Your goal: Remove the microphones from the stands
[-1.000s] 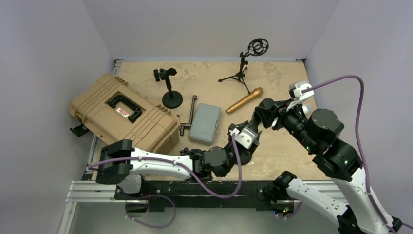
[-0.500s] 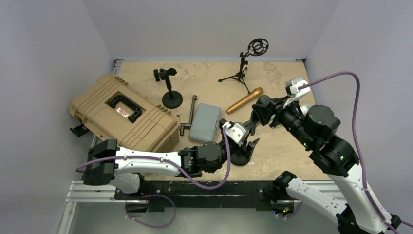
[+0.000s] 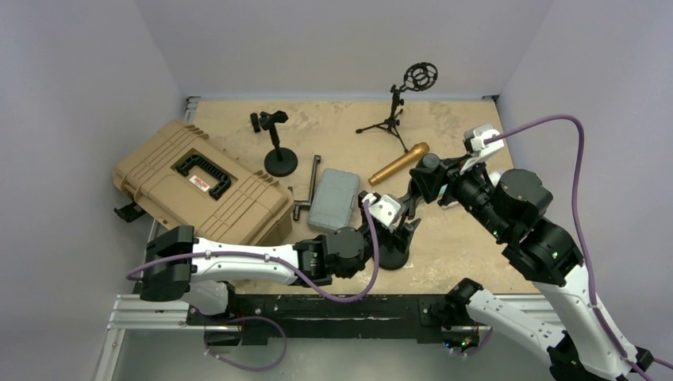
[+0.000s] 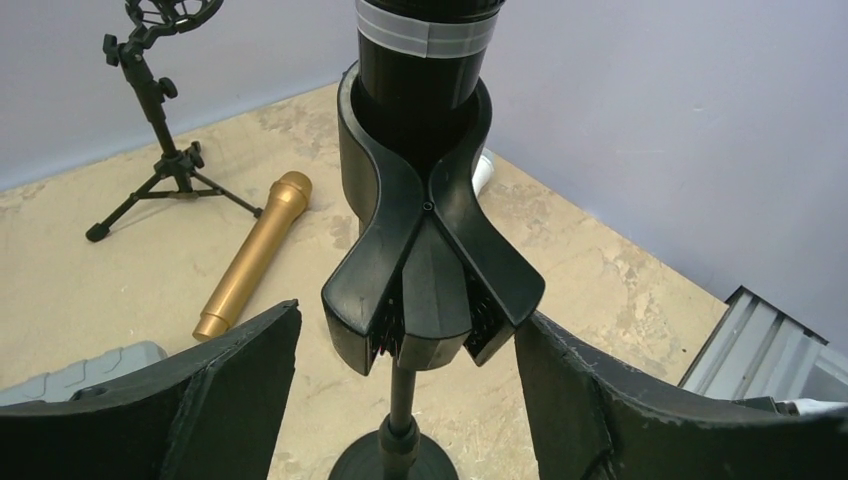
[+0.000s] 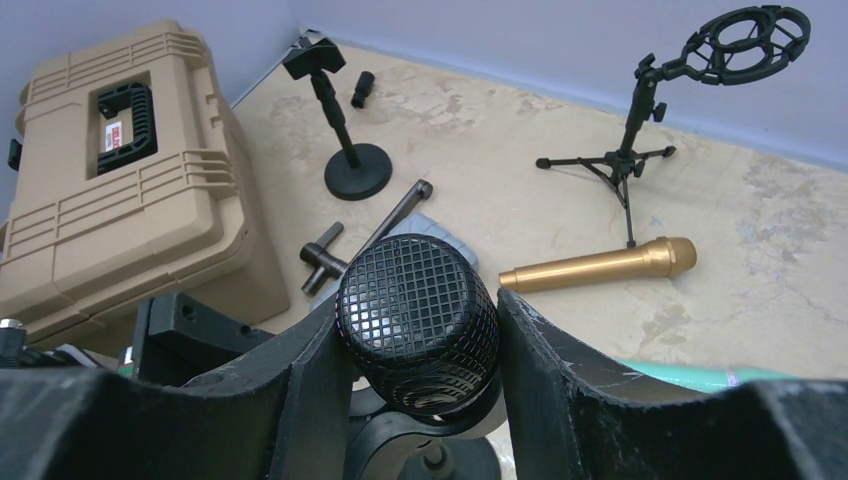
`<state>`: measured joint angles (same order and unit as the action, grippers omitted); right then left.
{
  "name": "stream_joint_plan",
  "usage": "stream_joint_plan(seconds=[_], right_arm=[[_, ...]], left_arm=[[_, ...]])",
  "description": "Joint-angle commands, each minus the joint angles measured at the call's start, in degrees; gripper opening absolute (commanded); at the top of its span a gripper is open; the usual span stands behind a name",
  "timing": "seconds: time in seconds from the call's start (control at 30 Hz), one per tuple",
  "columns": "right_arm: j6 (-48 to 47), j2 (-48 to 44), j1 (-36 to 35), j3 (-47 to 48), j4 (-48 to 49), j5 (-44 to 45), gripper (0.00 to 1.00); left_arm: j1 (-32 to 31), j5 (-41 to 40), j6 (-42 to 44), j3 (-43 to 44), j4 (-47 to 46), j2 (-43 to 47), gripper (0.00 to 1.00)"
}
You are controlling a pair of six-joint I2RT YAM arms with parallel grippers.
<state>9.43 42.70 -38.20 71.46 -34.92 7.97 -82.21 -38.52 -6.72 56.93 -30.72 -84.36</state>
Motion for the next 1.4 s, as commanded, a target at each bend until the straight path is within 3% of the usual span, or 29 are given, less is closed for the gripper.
stream_joint_plan(seconds=[0.0,0.27,0.53,0.6,0.77,0.83,1.37], right_arm=[[2.71,0.20,0.10,1.66,3.98,-0.40,0.00],[2.92,0.02,0.07,1.18,3.90,-0.39,0.00],[3.01,-0.02,0.01,1.01,4.07,-0.50,0.00],[2.96,-0.02,0.09,1.06,4.03,-0.46,0.00],[3.05,-0.24,0.09,1.21,4.02,-0.25,0.00],[2.97,-0.27,0.06,1.31,4.05,-0.23,0.00],[2.95,-1.00,0.03,8.38,10.16,5.75,0.00]], left_arm=[[0.45,-1.36,-0.35,3.79,-2.01,-1.82,0.76],[0.60,-2.17,0.54,5.54,-2.59,-3.28,0.69],[0.83,-2.19,0.47,7.26,-1.98,-3.92,0.68],[0.91,-1.75,0.65,7.49,-1.73,-3.80,0.58],[1.34,-0.82,-1.60,6.75,0.36,-3.32,0.11],[1.36,-1.07,-1.96,5.54,-0.05,-2.87,0.00],[1.18,2.31,-4.45,1.43,2.45,0.07,0.00]])
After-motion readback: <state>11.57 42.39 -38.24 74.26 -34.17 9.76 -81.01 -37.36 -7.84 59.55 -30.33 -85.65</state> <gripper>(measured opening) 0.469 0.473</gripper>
